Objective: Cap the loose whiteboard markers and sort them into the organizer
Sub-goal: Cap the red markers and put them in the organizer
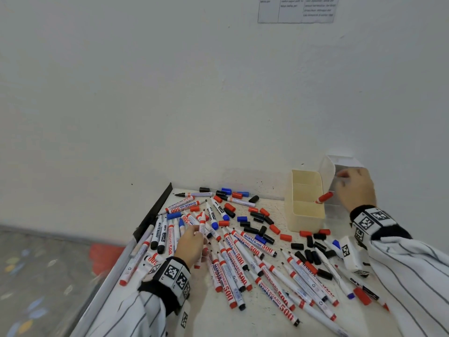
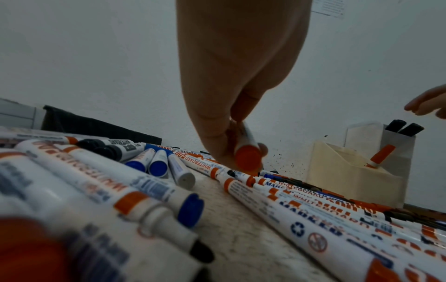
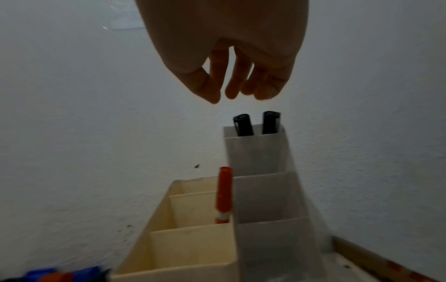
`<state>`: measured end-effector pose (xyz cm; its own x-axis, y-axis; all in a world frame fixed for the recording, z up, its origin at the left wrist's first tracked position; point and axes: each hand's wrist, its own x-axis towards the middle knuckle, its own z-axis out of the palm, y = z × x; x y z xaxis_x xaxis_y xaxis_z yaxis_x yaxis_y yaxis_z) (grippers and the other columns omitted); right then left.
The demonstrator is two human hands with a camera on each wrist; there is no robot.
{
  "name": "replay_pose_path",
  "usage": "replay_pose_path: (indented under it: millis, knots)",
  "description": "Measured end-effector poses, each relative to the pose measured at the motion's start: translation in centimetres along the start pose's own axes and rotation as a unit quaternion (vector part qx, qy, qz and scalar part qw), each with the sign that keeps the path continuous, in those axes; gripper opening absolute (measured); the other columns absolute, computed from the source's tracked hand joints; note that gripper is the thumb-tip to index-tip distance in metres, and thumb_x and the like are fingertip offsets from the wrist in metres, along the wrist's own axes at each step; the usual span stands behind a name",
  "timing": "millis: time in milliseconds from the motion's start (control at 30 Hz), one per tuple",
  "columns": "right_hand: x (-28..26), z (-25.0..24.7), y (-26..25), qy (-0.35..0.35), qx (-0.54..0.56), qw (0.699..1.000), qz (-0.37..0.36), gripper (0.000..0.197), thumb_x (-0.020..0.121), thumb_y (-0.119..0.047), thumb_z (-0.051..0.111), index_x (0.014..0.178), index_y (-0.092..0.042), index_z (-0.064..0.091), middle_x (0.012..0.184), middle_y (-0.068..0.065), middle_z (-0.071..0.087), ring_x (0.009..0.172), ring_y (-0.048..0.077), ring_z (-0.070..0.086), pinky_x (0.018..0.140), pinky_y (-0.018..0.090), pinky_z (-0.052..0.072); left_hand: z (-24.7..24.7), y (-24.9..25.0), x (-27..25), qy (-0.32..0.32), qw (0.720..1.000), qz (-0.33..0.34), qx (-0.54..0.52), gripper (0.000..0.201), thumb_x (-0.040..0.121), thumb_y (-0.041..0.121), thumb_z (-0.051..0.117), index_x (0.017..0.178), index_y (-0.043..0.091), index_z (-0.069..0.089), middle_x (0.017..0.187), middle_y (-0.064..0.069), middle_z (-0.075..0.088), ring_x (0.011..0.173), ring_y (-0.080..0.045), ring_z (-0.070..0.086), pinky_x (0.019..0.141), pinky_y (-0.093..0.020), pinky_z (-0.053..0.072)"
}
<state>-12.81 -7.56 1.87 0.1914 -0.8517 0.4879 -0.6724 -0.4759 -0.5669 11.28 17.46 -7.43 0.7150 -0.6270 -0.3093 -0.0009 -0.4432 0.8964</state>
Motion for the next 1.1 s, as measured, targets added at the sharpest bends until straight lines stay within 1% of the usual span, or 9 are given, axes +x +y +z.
replay_pose_path:
  millis: [67, 167, 267, 367, 467, 633, 833, 933, 1100]
  knots:
    - [-1.1, 1.2, -1.6, -0.062, 0.040, 0.997, -0.011, 0.014, 0.087, -0.001, 0.050, 0.093, -0.007, 0.060, 0.108, 0.010, 0.055, 0.075, 0.021, 0.057, 0.076, 0.031, 0.044, -0.1, 0.0, 0.0, 0.000, 1.000, 0.007, 0.002, 0.034, 0.099, 0.014, 0.028, 0.130, 0.013, 0.041, 0.087, -0.006, 0.052, 0.056, -0.012, 0.045, 0.048, -0.022, 0.042]
    - [-3.0, 3.5, -2.9, -0.218, 0.028, 0.975, -0.009, 0.015, 0.089, -0.004, 0.050, 0.090, -0.015, 0.061, 0.105, 0.008, 0.062, 0.095, 0.020, 0.057, 0.087, 0.031, 0.044, -0.3, -0.1, -0.5, -0.002, 1.000, 0.025, 0.014, 0.023, 0.100, 0.019, 0.027, 0.111, 0.014, 0.047, 0.080, -0.003, 0.047, 0.056, -0.011, 0.038, 0.048, -0.021, 0.035]
    - [-5.4, 5.5, -3.7, -0.426, -0.037, 0.904, 0.011, 0.021, 0.093, -0.019, 0.049, 0.112, -0.016, 0.059, 0.114, 0.001, 0.057, 0.087, 0.007, 0.052, 0.076, 0.022, 0.041, -0.7, -0.4, -0.9, -0.006, 0.999, 0.035, 0.027, 0.021, 0.099, 0.023, 0.031, 0.094, 0.013, 0.048, 0.078, -0.003, 0.046, 0.057, -0.011, 0.038, 0.050, -0.022, 0.035]
    - [-7.1, 7.4, -3.3, -0.538, -0.158, 0.828, 0.004, 0.034, 0.094, -0.026, 0.047, 0.128, -0.022, 0.049, 0.131, 0.001, 0.050, 0.112, 0.015, 0.050, 0.093, 0.027, 0.040, -1.2, -0.8, -0.9, -0.014, 0.998, 0.035, 0.042, 0.022, 0.099, 0.022, 0.035, 0.117, 0.014, 0.046, 0.080, -0.002, 0.049, 0.058, -0.011, 0.041, 0.048, -0.020, 0.037]
    - [-8.0, 8.6, -2.5, -0.539, -0.213, 0.815, 0.024, 0.041, 0.092, -0.019, 0.047, 0.133, -0.020, 0.046, 0.135, 0.002, 0.048, 0.119, 0.017, 0.048, 0.099, 0.028, 0.040, -1.6, -1.1, -0.8, -0.025, 0.998, 0.025, 0.058, 0.035, 0.098, 0.021, 0.037, 0.131, 0.012, 0.042, 0.082, -0.001, 0.051, 0.059, -0.010, 0.044, 0.048, -0.019, 0.038]
    - [-8.5, 9.6, -1.6, -0.462, -0.221, 0.859, -0.002, 0.034, 0.091, -0.008, 0.047, 0.123, -0.017, 0.053, 0.125, 0.003, 0.055, 0.108, 0.016, 0.053, 0.090, 0.023, 0.044, -1.9, -1.4, -0.9, -0.034, 0.996, 0.020, 0.081, 0.037, 0.098, 0.021, 0.038, 0.133, 0.012, 0.042, 0.083, 0.000, 0.052, 0.058, -0.010, 0.044, 0.047, -0.018, 0.039]
    - [-7.5, 8.7, -3.5, -0.311, -0.042, 0.948, -0.052, 0.022, 0.088, -0.003, 0.049, 0.076, -0.022, 0.046, 0.091, 0.005, 0.055, 0.089, 0.024, 0.056, 0.072, 0.022, 0.039, -2.0, -1.4, -1.7, -0.052, 0.990, 0.049, 0.125, 0.041, 0.095, 0.029, 0.045, 0.133, 0.014, 0.045, 0.101, -0.002, 0.058, 0.075, -0.015, 0.057, 0.064, -0.024, 0.050]
    - [-8.3, 7.4, -6.4, -0.366, 0.044, 0.927, -0.065, 0.018, 0.090, -0.007, 0.054, 0.099, -0.020, 0.046, 0.092, -0.004, 0.055, 0.086, 0.013, 0.056, 0.073, 0.018, 0.043, -1.8, -1.2, -2.3, -0.055, 0.978, 0.086, 0.184, 0.044, 0.094, 0.028, 0.051, 0.135, 0.016, 0.044, 0.128, -0.006, 0.052, 0.103, -0.021, 0.057, 0.091, -0.031, 0.048]
    - [-10.6, 6.9, -9.6, -0.395, 0.075, 0.903, -0.149, 0.023, 0.090, -0.012, 0.055, 0.112, -0.017, 0.061, 0.109, -0.005, 0.059, 0.100, 0.008, 0.054, 0.093, 0.021, 0.042, -1.0, -0.8, -3.3, -0.076, 0.968, 0.134, 0.199, 0.041, 0.093, 0.027, 0.054, 0.132, 0.018, 0.049, 0.116, 0.001, 0.055, 0.095, -0.010, 0.052, 0.088, -0.025, 0.048]
